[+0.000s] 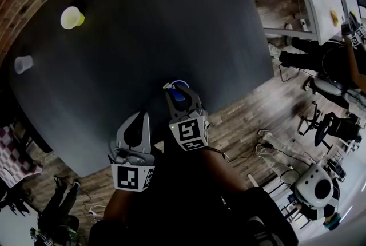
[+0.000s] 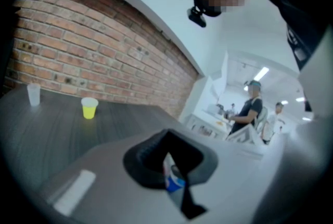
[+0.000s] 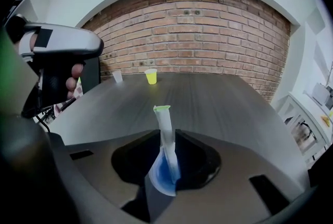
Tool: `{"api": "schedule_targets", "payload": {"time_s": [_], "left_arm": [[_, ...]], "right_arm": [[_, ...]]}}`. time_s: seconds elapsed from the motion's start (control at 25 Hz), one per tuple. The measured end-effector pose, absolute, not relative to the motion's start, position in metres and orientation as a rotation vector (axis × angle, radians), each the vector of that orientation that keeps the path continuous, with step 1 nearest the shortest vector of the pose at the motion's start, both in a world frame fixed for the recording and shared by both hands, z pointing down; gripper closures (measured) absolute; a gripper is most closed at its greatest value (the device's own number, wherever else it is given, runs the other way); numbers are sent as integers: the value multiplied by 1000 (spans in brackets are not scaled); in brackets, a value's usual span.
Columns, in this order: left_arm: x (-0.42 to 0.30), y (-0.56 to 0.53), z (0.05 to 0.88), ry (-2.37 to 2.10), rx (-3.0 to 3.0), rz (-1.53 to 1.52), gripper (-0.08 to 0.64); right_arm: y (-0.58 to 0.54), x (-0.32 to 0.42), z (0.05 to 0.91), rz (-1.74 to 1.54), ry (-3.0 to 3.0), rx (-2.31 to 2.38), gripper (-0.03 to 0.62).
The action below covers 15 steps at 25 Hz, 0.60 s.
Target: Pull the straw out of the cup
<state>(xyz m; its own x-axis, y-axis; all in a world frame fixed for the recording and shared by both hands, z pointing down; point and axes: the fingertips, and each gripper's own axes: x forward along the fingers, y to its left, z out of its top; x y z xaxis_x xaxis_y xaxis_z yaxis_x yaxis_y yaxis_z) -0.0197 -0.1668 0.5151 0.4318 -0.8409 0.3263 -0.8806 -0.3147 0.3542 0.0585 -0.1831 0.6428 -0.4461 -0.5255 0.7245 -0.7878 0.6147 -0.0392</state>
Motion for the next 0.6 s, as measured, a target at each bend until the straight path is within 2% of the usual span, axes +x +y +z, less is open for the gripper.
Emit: {"api": "schedule_targets", "payload": {"time_s": [0.6], "left_arm": [[-2,-176,514,-1457,2206,118,558]], "right_arm": [[-192,82,650,484,-2114,1031,538]]}}
